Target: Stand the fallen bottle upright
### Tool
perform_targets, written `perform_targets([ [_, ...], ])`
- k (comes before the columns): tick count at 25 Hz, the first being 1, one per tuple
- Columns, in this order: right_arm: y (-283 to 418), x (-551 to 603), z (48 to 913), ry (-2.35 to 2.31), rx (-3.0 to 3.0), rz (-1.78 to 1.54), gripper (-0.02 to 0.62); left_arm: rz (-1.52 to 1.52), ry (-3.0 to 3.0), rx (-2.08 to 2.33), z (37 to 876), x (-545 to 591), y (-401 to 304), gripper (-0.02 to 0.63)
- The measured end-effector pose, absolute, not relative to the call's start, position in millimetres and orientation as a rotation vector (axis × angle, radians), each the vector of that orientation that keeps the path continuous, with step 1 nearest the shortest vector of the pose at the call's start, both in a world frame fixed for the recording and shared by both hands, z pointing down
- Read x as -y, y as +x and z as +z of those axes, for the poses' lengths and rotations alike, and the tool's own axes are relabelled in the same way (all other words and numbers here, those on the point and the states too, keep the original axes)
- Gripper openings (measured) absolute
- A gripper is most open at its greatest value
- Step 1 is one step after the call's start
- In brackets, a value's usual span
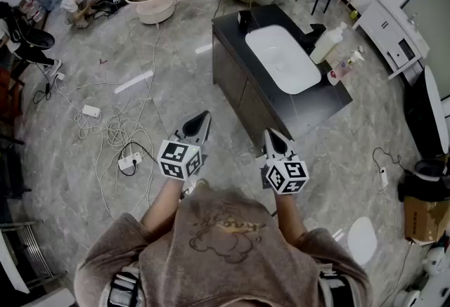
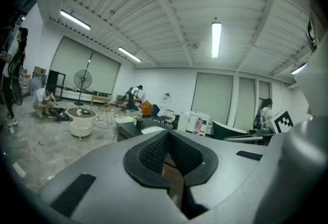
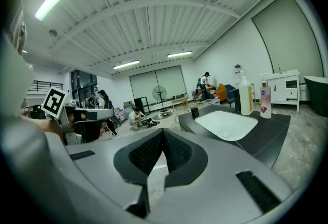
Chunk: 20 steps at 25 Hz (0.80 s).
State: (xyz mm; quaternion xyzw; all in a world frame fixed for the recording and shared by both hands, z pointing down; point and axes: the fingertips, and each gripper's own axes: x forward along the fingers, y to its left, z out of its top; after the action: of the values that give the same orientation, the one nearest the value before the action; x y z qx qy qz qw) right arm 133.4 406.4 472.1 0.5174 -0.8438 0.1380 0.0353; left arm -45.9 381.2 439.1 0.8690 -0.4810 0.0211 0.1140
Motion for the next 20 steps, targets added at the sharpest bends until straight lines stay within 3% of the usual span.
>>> perform_targets([
  [20,77,-406,486,1.690,2.558,0.460,0.000,0.084,2.632,1.305,443,-374,-85,0.018],
])
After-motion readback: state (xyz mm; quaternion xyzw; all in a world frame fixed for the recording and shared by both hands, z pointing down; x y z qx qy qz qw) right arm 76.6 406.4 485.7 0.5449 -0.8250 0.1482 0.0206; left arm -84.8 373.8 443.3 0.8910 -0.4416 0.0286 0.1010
